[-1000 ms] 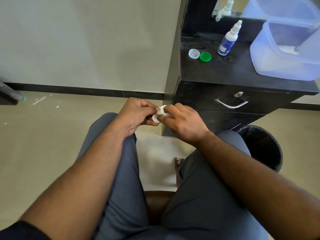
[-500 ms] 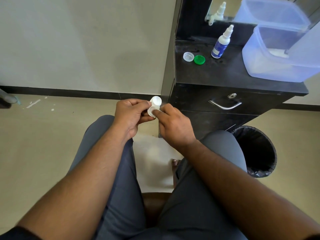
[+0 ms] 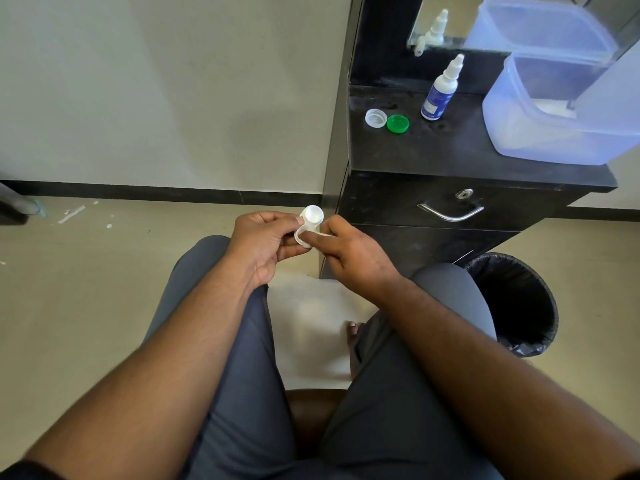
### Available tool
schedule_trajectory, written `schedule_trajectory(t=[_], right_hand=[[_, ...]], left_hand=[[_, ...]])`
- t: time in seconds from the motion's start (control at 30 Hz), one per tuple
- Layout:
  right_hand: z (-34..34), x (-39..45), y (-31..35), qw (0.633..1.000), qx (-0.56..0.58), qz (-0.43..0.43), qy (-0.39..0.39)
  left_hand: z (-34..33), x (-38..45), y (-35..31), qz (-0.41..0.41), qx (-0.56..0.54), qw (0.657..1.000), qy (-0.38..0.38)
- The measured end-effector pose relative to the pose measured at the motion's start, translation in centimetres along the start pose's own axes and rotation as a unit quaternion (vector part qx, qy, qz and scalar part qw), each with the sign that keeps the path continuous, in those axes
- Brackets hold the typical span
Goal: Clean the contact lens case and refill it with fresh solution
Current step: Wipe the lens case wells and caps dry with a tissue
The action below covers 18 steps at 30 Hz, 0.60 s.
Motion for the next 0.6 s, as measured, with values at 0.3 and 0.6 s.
schedule_trajectory(t=[0.3, 0.6], right_hand=[[0.0, -0.3, 0.6, 0.989, -0.120, -0.047, -0.068], [-0.6, 0.3, 0.5, 0.988, 0.134, -0.068, -0.040]], left_hand=[[0.0, 0.2, -0.4, -0.026, 0.027, 0.999, 0.004], [-0.1, 0.3, -0.1, -0.033, 0.036, 0.999, -0.021]])
Point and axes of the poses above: each hand's wrist, its own x-axis towards the middle knuckle, its own z-axis out of the back of the hand, y = z × x, the point moved 4 cm from there along x, towards the middle knuckle, and after that the axes turned 10 degrees about y, right-handed, at the moved point
